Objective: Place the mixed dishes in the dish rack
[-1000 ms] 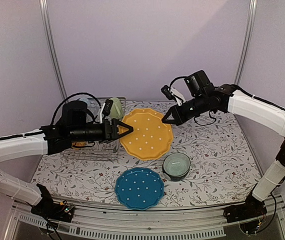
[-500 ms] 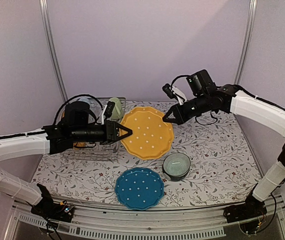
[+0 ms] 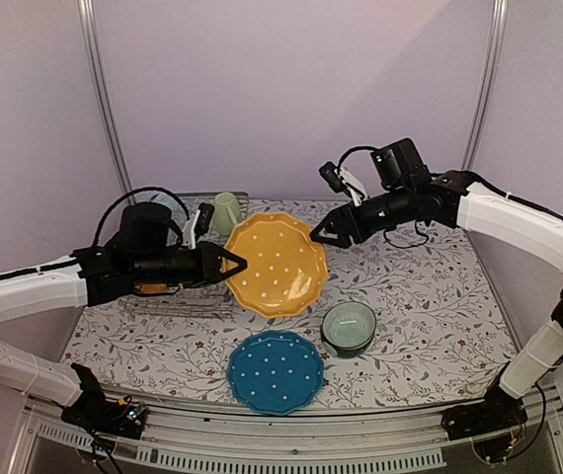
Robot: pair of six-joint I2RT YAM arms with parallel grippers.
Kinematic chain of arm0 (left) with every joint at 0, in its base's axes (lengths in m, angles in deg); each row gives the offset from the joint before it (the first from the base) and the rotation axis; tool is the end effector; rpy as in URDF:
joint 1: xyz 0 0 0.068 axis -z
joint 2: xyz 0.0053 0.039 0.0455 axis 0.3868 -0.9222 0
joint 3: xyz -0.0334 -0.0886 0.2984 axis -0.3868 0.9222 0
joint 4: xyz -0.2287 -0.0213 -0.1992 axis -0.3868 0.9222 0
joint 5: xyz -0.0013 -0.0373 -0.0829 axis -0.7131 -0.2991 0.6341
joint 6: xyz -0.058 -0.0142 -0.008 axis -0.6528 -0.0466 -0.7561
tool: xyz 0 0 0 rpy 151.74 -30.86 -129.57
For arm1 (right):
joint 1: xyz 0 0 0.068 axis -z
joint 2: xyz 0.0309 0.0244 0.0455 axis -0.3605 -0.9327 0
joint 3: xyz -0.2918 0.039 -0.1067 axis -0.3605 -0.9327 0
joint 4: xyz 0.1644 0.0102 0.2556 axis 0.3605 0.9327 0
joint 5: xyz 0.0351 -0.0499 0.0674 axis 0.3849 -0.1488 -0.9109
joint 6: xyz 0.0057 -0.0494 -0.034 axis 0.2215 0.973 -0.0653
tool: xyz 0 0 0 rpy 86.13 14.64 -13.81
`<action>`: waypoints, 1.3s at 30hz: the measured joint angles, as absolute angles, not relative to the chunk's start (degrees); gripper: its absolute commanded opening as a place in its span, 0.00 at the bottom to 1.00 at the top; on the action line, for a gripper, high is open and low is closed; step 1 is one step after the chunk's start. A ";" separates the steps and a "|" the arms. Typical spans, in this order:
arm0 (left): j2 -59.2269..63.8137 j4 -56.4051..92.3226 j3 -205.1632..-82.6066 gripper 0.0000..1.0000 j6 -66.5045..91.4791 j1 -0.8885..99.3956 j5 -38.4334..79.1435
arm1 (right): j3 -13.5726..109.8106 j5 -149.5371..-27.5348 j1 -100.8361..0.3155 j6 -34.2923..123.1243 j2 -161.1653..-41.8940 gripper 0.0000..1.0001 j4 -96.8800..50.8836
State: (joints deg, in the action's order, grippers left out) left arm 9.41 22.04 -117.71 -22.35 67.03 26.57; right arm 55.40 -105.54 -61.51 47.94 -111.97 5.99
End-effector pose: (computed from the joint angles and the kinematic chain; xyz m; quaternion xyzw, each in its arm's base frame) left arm 0.2105 -0.2208 0.2945 0.0528 0.8344 -0.4573 0.3031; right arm 0.3033 0.2823 0.3639 -0.3679 0.8035 0.3369 0.3248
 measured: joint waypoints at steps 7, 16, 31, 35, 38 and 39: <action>17.17 34.61 -119.75 0.00 -17.03 64.99 15.58 | 52.78 -105.43 -61.54 48.07 -110.60 0.82 5.12; 22.02 51.55 -128.10 0.00 -7.31 62.30 -9.77 | 51.53 -105.45 -61.54 48.03 -110.53 0.83 4.46; 16.36 60.68 -133.30 0.00 0.89 54.85 -30.52 | 49.83 -105.56 -61.51 48.05 -110.77 0.83 2.84; 11.96 60.79 -133.41 0.00 1.91 53.80 -31.70 | 49.65 -105.65 -61.51 48.05 -110.84 0.83 2.84; 9.76 60.79 -133.45 0.00 2.42 53.32 -32.16 | 49.65 -105.71 -61.51 48.07 -110.84 0.83 2.84; 9.28 60.75 -133.45 0.00 2.57 53.19 -32.18 | 49.65 -105.71 -61.51 48.09 -110.84 0.83 2.84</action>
